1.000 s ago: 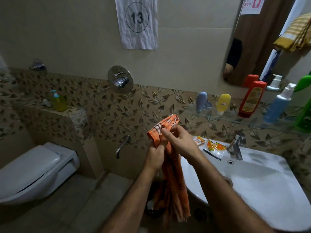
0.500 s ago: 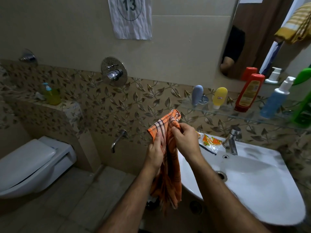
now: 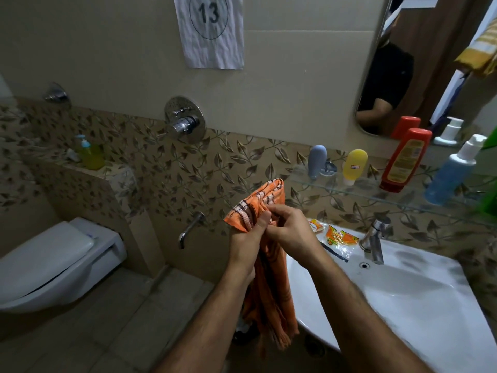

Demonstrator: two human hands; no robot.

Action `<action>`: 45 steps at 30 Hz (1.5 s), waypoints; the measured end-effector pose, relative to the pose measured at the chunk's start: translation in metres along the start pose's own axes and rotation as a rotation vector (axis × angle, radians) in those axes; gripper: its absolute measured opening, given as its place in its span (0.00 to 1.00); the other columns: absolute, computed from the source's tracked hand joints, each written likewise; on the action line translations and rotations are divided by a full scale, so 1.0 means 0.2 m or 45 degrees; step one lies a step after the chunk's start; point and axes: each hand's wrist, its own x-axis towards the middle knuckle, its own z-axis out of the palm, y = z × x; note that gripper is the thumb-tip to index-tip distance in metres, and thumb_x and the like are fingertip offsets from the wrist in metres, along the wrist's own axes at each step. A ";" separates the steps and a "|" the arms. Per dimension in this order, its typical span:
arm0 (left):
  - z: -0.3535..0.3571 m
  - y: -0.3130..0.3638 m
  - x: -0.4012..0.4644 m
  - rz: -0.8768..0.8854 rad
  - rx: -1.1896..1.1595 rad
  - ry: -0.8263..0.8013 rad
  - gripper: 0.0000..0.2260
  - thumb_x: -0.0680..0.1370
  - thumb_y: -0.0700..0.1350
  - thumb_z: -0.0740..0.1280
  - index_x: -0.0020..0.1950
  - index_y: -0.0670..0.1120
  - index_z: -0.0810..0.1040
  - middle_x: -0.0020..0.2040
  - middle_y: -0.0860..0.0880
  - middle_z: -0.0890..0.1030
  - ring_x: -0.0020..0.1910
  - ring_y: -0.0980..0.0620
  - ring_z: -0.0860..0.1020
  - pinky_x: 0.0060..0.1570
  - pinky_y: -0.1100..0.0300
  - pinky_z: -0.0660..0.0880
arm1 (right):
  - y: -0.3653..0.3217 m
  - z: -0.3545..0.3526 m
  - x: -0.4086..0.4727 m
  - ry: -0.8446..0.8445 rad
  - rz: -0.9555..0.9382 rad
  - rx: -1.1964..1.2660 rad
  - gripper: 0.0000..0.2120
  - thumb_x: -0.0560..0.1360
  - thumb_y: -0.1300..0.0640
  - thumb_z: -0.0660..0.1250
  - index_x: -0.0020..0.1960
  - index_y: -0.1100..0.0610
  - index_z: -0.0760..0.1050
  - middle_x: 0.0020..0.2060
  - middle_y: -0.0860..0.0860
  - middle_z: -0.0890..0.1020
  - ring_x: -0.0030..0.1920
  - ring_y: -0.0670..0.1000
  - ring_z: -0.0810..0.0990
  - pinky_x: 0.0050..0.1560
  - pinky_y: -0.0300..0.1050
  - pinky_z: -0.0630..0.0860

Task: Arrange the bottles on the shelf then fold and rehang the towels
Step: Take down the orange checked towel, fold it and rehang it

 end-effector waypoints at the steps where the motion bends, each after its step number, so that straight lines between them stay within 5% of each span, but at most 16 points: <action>1: 0.01 0.01 0.01 -0.020 -0.007 0.051 0.14 0.72 0.45 0.73 0.56 0.44 0.81 0.50 0.48 0.86 0.49 0.52 0.84 0.45 0.62 0.80 | 0.00 0.00 0.00 -0.002 -0.007 -0.007 0.13 0.72 0.64 0.70 0.54 0.52 0.83 0.46 0.45 0.86 0.48 0.44 0.84 0.53 0.51 0.81; 4: 0.02 0.02 0.06 -0.092 0.047 0.193 0.06 0.77 0.46 0.70 0.48 0.45 0.83 0.45 0.48 0.86 0.45 0.52 0.85 0.43 0.59 0.80 | 0.00 0.01 0.00 0.009 0.010 0.024 0.16 0.73 0.66 0.68 0.52 0.48 0.84 0.43 0.44 0.86 0.47 0.47 0.84 0.52 0.51 0.81; 9: -0.05 0.04 0.11 -0.083 0.205 0.247 0.13 0.81 0.52 0.63 0.47 0.46 0.83 0.46 0.48 0.85 0.47 0.50 0.84 0.51 0.54 0.80 | 0.03 0.01 0.04 0.169 0.176 0.382 0.15 0.73 0.70 0.65 0.54 0.57 0.83 0.46 0.57 0.86 0.48 0.60 0.84 0.50 0.56 0.82; 12: -0.11 0.08 0.13 -0.033 0.454 0.341 0.18 0.81 0.54 0.61 0.35 0.48 0.76 0.35 0.52 0.79 0.35 0.55 0.78 0.35 0.71 0.74 | 0.00 -0.04 0.05 0.253 0.260 0.520 0.17 0.73 0.72 0.63 0.56 0.56 0.79 0.43 0.57 0.82 0.37 0.55 0.81 0.33 0.46 0.78; 14: -0.12 0.10 0.12 -0.001 0.623 0.373 0.21 0.82 0.54 0.60 0.32 0.45 0.72 0.30 0.51 0.72 0.28 0.58 0.69 0.23 0.74 0.63 | -0.04 -0.06 0.07 0.250 0.284 0.621 0.18 0.72 0.73 0.62 0.55 0.55 0.78 0.39 0.54 0.81 0.33 0.51 0.77 0.28 0.42 0.72; 18: -0.11 0.11 0.11 0.082 0.757 0.277 0.20 0.82 0.51 0.60 0.32 0.44 0.72 0.29 0.53 0.73 0.28 0.62 0.69 0.24 0.76 0.65 | -0.12 -0.06 0.11 0.152 0.337 0.711 0.19 0.72 0.73 0.60 0.57 0.58 0.78 0.38 0.55 0.79 0.26 0.46 0.74 0.22 0.36 0.68; 23: -0.06 0.07 0.08 0.073 0.568 0.063 0.12 0.82 0.51 0.61 0.51 0.46 0.81 0.38 0.56 0.81 0.34 0.67 0.78 0.32 0.77 0.70 | -0.15 0.01 0.10 0.063 0.240 0.573 0.20 0.74 0.72 0.61 0.62 0.57 0.75 0.45 0.57 0.79 0.35 0.51 0.79 0.32 0.44 0.79; 26: -0.06 0.08 0.06 -0.094 0.361 -0.008 0.15 0.80 0.55 0.62 0.50 0.47 0.83 0.43 0.48 0.86 0.44 0.54 0.84 0.43 0.63 0.79 | -0.13 0.05 0.09 0.107 0.173 0.445 0.20 0.73 0.69 0.64 0.61 0.52 0.77 0.54 0.56 0.80 0.49 0.53 0.82 0.48 0.50 0.83; 30: -0.15 0.08 0.08 -0.123 0.132 -0.385 0.24 0.74 0.62 0.64 0.60 0.46 0.81 0.58 0.40 0.82 0.59 0.41 0.80 0.59 0.46 0.76 | -0.16 0.06 0.07 0.137 0.133 0.465 0.19 0.75 0.67 0.67 0.63 0.53 0.75 0.55 0.57 0.81 0.49 0.53 0.83 0.42 0.45 0.80; 32: -0.18 0.09 0.08 -0.026 0.102 -0.578 0.21 0.73 0.52 0.70 0.63 0.44 0.77 0.60 0.41 0.81 0.60 0.44 0.79 0.59 0.48 0.76 | -0.18 0.06 0.07 0.122 0.124 0.528 0.18 0.76 0.67 0.67 0.63 0.53 0.74 0.53 0.59 0.81 0.46 0.53 0.83 0.43 0.46 0.81; 35: -0.18 0.12 0.10 0.084 0.189 -0.437 0.09 0.78 0.38 0.67 0.57 0.47 0.79 0.51 0.48 0.85 0.52 0.50 0.83 0.49 0.58 0.78 | -0.19 0.03 0.09 0.043 0.134 0.786 0.18 0.78 0.66 0.65 0.67 0.56 0.71 0.53 0.62 0.82 0.47 0.54 0.84 0.47 0.46 0.82; 39: -0.18 0.17 0.13 -0.044 0.154 -0.194 0.09 0.79 0.46 0.65 0.50 0.42 0.82 0.45 0.44 0.85 0.46 0.45 0.84 0.43 0.55 0.79 | -0.12 -0.05 0.09 0.324 0.097 0.795 0.18 0.78 0.63 0.67 0.66 0.59 0.70 0.53 0.63 0.83 0.49 0.56 0.85 0.47 0.47 0.83; 42: -0.17 0.21 0.12 -0.138 0.146 -0.234 0.14 0.78 0.48 0.66 0.51 0.38 0.81 0.45 0.42 0.85 0.46 0.44 0.84 0.44 0.54 0.80 | 0.01 -0.08 0.05 0.570 0.124 0.384 0.33 0.68 0.48 0.77 0.68 0.51 0.68 0.58 0.57 0.80 0.56 0.53 0.82 0.54 0.51 0.81; 45: -0.16 0.27 0.12 -0.219 0.026 -0.356 0.21 0.74 0.52 0.66 0.56 0.36 0.80 0.54 0.37 0.83 0.55 0.39 0.81 0.56 0.47 0.77 | 0.08 -0.10 0.03 0.350 0.219 0.451 0.53 0.54 0.39 0.82 0.73 0.51 0.64 0.63 0.53 0.79 0.61 0.53 0.80 0.59 0.50 0.78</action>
